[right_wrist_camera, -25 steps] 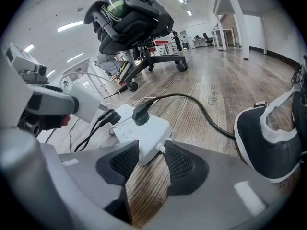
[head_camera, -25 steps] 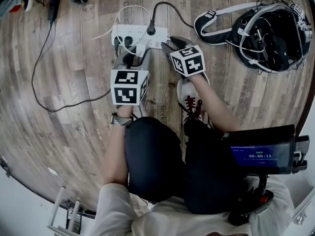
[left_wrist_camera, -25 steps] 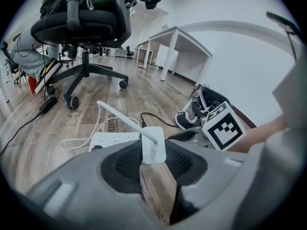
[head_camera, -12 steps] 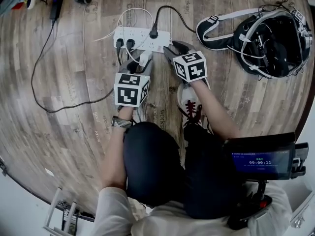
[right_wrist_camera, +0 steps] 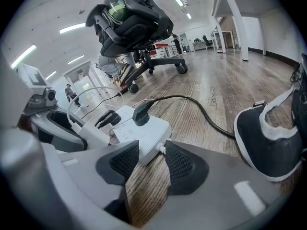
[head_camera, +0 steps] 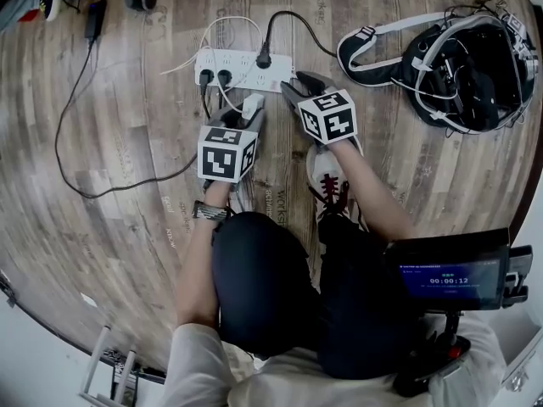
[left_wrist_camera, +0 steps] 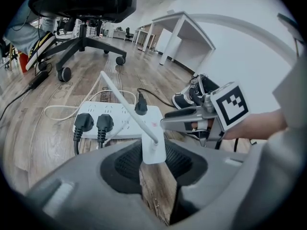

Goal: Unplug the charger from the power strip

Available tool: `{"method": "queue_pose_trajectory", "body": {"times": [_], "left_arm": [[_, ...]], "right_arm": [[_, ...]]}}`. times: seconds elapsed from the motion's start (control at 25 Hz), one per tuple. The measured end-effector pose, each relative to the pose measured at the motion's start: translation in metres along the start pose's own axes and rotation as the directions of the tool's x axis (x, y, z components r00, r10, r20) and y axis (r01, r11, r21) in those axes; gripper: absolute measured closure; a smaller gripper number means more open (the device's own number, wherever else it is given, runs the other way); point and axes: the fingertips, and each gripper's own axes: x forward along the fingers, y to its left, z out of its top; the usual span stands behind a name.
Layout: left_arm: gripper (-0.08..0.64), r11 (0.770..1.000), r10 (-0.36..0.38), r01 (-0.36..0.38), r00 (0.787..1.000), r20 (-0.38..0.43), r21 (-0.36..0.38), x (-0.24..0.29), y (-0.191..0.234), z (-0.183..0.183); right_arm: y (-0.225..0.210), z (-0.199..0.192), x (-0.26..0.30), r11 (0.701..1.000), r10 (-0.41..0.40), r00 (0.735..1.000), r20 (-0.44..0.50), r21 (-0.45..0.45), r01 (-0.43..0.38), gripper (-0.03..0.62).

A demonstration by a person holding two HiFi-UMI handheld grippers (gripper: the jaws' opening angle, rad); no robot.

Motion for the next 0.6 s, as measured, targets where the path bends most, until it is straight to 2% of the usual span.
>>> {"method": "queue_pose_trajectory", "body": {"times": [0.4,0.6], "left_arm": [[0.414,1.000,-0.010,0.009,0.998,0.062,0.010,0.005,-0.005,0.023],[0.414,0.999,-0.031,0.031,0.999,0.041,0.005,0.013,-0.008,0.018]], "right_arm": [[0.000,0.000,0.001,1.000,0.005,1.000,0.004,0.000,-0.005,0.419],[0.000,0.000,0.000,1.000,0.009,1.000,-0.001,0.002,-0.009,0.419]]}}
